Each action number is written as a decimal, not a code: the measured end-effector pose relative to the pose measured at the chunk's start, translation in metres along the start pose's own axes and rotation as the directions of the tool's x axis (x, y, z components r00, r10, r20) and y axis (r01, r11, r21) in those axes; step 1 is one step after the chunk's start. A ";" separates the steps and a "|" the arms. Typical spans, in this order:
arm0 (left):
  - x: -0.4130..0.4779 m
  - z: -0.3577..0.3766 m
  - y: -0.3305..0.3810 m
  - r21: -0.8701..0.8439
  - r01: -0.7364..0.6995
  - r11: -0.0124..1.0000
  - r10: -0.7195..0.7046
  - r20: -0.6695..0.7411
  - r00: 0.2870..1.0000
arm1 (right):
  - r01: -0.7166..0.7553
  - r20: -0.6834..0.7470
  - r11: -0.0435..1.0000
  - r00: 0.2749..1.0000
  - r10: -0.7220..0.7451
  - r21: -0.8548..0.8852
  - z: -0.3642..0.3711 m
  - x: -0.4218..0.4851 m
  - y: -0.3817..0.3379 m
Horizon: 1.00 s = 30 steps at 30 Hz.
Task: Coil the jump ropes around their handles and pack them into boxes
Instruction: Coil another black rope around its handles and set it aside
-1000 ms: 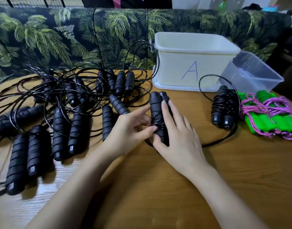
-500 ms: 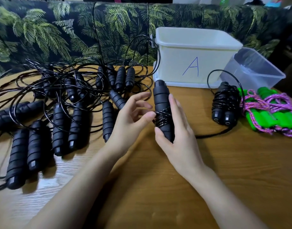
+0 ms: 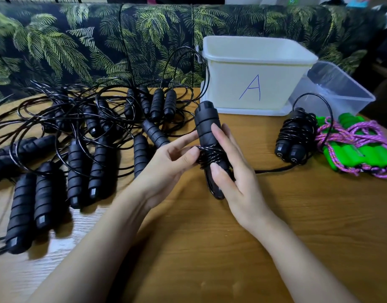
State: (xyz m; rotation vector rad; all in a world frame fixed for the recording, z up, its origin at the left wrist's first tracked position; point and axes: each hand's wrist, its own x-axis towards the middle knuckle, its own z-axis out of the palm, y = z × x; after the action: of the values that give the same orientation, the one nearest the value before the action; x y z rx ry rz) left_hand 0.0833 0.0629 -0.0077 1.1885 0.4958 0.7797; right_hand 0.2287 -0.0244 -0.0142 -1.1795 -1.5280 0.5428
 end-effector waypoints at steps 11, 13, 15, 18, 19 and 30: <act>-0.003 0.010 -0.003 0.056 -0.055 0.997 0.071 -0.343 0.937 | 0.036 0.001 0.865 0.999 -0.041 -0.500 0.007 -0.002 0.004; -0.004 0.014 -0.004 0.123 -0.061 0.991 0.103 -0.375 0.921 | 0.028 -0.023 0.788 0.998 -0.053 -0.615 0.009 -0.002 0.005; -0.005 0.017 -0.003 0.168 -0.077 0.983 0.136 -0.377 0.916 | 0.032 -0.013 0.805 0.999 -0.050 -0.593 0.010 -0.002 0.006; -0.007 0.018 0.002 0.221 -0.087 0.972 0.162 -0.350 0.923 | -0.002 0.022 0.912 1.000 0.012 -0.411 0.011 -0.001 0.006; -0.008 0.016 0.003 0.218 -0.094 0.971 0.165 -0.338 0.926 | -0.023 0.030 0.935 0.999 0.036 -0.354 0.010 -0.001 0.006; -0.007 0.004 0.008 0.291 -0.156 0.944 0.202 -0.133 0.970 | -0.137 -0.012 0.987 0.991 0.136 -0.082 -0.004 0.001 0.010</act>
State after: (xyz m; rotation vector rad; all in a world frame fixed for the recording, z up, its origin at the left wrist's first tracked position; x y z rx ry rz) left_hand 0.0791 0.0560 0.0013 1.4541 0.6535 0.9920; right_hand 0.2359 -0.0202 -0.0207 -1.3559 -1.4831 0.5705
